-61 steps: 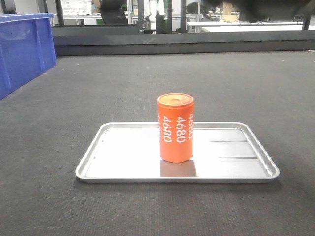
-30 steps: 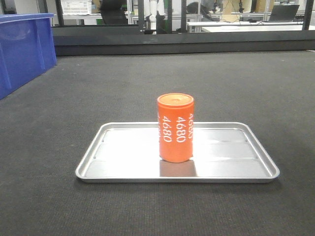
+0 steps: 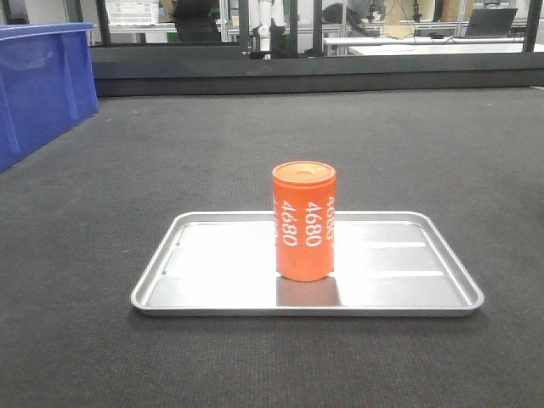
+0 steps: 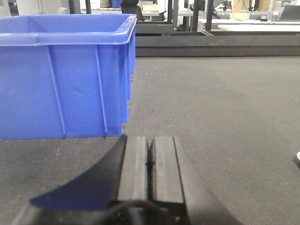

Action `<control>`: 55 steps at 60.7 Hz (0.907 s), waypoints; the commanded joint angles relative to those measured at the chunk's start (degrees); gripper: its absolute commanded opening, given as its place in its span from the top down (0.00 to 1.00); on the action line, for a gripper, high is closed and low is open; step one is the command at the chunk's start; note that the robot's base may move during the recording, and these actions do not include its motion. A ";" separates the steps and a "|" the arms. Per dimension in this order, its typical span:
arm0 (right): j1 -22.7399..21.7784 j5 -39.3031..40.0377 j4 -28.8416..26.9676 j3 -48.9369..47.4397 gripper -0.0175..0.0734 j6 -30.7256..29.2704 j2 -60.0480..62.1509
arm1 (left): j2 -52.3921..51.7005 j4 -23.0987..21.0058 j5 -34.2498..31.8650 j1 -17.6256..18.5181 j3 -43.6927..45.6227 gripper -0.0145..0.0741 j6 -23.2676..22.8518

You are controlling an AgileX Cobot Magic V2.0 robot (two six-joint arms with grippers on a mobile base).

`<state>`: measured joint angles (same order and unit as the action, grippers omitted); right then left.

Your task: Grab orange capacitor from left shelf to right conveyor

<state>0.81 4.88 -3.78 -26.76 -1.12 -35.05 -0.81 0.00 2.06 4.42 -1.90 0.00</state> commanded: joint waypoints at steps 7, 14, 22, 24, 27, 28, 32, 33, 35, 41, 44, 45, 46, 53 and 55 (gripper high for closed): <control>-4.22 -4.49 0.05 1.53 0.75 -5.20 14.41 | 0.58 0.00 -4.71 0.32 0.45 0.95 0.00; -4.22 -3.62 0.05 7.24 0.75 -5.45 22.71 | 0.58 -0.31 -4.71 0.32 0.45 0.95 0.00; -3.89 -0.24 -0.08 15.85 0.75 -5.35 29.28 | 0.58 0.00 -4.71 0.32 0.45 0.95 0.00; -3.33 1.11 -0.28 18.02 0.75 -5.09 30.31 | 0.58 -0.31 -4.71 0.32 0.45 0.95 0.00; -2.46 2.71 -0.67 20.92 0.75 -4.95 31.14 | 0.58 0.00 -4.71 0.32 0.45 0.95 0.00; -2.19 3.05 -0.82 21.54 0.75 -4.95 31.32 | 0.58 0.00 -4.71 0.32 0.45 0.95 0.00; -1.56 3.80 -1.18 24.14 0.75 -4.95 31.59 | 0.58 -0.31 -4.71 0.32 0.45 0.95 0.00; -1.32 3.80 -1.23 24.76 0.75 -4.95 31.65 | 0.58 0.00 -4.71 0.32 0.45 0.95 0.00; -1.07 3.82 -1.23 25.61 0.75 -4.95 31.89 | 0.58 0.00 -4.71 0.32 0.45 0.95 0.00; -0.94 5.28 -1.23 28.76 0.75 -4.95 31.88 | 0.58 0.00 -4.71 0.32 0.45 0.95 0.00; -0.94 3.19 -1.23 28.61 0.75 -5.03 31.78 | 0.58 0.00 -4.71 0.32 0.45 0.95 0.00; -0.94 3.08 -1.23 28.61 0.75 -5.03 31.78 | 0.58 0.00 -4.71 0.32 0.45 0.95 0.00; -0.94 3.08 -1.23 28.61 0.75 -5.03 31.78 | 0.58 0.00 -4.71 0.32 0.45 0.95 0.00; -0.94 4.00 -1.23 28.61 0.75 -4.97 31.78 | 0.58 -0.31 -4.71 0.32 0.45 0.95 0.00; -0.94 4.35 -1.23 28.61 0.75 -4.97 31.78 | 0.58 0.00 -4.71 0.32 0.45 0.95 0.00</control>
<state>-0.12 3.17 -4.84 1.75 -5.85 -2.70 -0.81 0.00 2.06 4.42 -1.90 0.00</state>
